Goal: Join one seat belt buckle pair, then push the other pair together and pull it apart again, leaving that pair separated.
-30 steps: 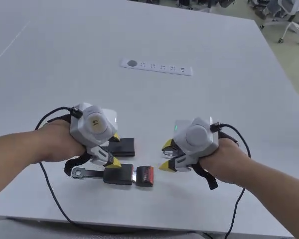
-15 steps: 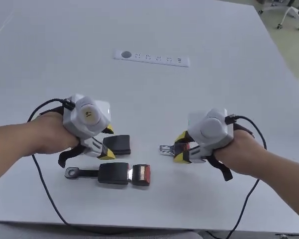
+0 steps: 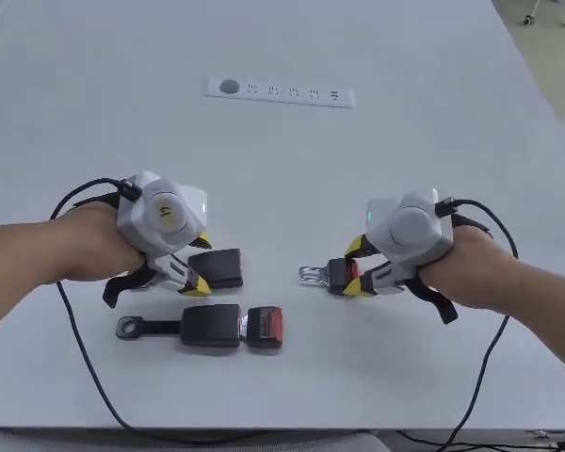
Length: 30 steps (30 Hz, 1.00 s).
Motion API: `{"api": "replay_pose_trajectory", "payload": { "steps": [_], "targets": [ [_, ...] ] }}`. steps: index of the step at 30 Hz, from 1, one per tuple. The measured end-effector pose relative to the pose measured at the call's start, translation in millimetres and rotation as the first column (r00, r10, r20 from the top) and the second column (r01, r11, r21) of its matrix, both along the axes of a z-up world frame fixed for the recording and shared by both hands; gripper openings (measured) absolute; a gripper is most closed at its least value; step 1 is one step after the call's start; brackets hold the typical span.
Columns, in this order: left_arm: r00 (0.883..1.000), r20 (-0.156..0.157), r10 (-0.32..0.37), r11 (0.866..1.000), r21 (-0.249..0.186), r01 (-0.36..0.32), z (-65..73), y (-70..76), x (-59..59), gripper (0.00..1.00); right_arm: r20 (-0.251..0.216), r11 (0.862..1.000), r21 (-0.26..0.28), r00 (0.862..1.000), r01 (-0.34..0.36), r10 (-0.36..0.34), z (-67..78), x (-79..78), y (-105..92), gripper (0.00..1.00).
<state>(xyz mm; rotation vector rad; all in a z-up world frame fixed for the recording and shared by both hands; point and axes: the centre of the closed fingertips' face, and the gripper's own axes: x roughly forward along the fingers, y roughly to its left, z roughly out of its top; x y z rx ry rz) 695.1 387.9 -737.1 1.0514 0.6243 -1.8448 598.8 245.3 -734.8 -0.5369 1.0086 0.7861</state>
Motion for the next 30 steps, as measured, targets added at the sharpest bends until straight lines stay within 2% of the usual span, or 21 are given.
{"api": "replay_pose_trajectory", "payload": {
  "steps": [2, 7, 15, 20, 30],
  "targets": [
    [1.0, -0.003, -0.011, 1.0, 0.001, 0.011, -4.2, -1.8, 1.9, 0.41, -0.004, 1.0, 0.004, 1.0, -0.002, 0.002, -0.8, 0.3, 0.4, 0.3],
    [1.0, -0.008, -0.028, 0.999, 0.025, 0.028, -5.6, -1.6, -3.4, 0.37, -0.014, 1.0, 0.005, 1.0, -0.009, 0.009, -4.6, 0.3, 0.5, 0.31],
    [0.998, -0.014, -0.057, 0.998, 0.022, 0.057, -3.2, -2.2, -6.9, 0.35, -0.021, 1.0, 0.01, 0.999, -0.027, 0.027, -6.0, 0.7, -0.1, 0.31],
    [0.997, -0.005, -0.071, 0.997, 0.02, 0.071, -3.2, -2.1, -7.2, 0.34, -0.019, 0.999, 0.017, 0.999, -0.034, 0.034, -6.8, 1.8, -0.5, 0.31],
    [0.998, -0.003, -0.059, 0.998, 0.026, 0.059, -3.5, -2.1, -6.9, 0.34, -0.018, 0.999, 0.039, 0.999, -0.037, 0.038, -4.9, 2.1, 0.1, 0.31]
  ]
}}
